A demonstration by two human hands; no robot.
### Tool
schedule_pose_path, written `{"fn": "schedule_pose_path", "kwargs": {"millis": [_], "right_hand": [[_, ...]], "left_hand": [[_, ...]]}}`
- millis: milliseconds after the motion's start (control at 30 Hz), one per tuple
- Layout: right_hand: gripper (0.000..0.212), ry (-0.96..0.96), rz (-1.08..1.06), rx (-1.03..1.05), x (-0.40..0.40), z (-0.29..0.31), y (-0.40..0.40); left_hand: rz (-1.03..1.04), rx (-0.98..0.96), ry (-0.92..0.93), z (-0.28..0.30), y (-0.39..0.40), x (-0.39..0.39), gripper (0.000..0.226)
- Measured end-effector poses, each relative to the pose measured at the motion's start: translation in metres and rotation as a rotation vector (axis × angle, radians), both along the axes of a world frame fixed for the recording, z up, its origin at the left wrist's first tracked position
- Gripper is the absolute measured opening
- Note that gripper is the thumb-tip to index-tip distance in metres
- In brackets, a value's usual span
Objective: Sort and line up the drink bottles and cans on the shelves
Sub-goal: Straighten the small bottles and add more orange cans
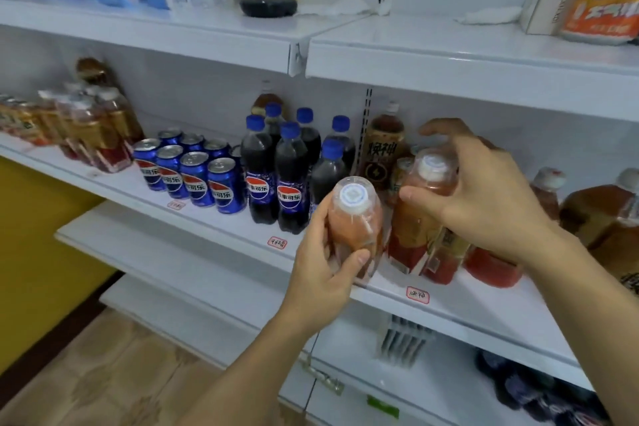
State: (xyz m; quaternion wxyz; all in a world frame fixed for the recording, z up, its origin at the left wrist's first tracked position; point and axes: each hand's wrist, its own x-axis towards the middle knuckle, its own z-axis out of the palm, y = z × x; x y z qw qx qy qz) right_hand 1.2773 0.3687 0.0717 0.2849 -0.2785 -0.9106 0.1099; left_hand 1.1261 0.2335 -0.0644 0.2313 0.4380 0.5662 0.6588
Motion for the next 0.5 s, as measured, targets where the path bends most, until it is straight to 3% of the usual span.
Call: {"fn": "schedule_pose_path", "kwargs": {"millis": [333, 500], "right_hand": [[0.051, 0.241, 0.216, -0.220, -0.072, 0.002, -0.047], [0.036, 0.384, 0.236, -0.329, -0.157, -0.003, -0.084]], "left_hand": [[0.084, 0.232, -0.152, 0.001, -0.071, -0.073, 0.062], [0.042, 0.231, -0.406, -0.004, -0.111, -0.153, 0.086]]}}
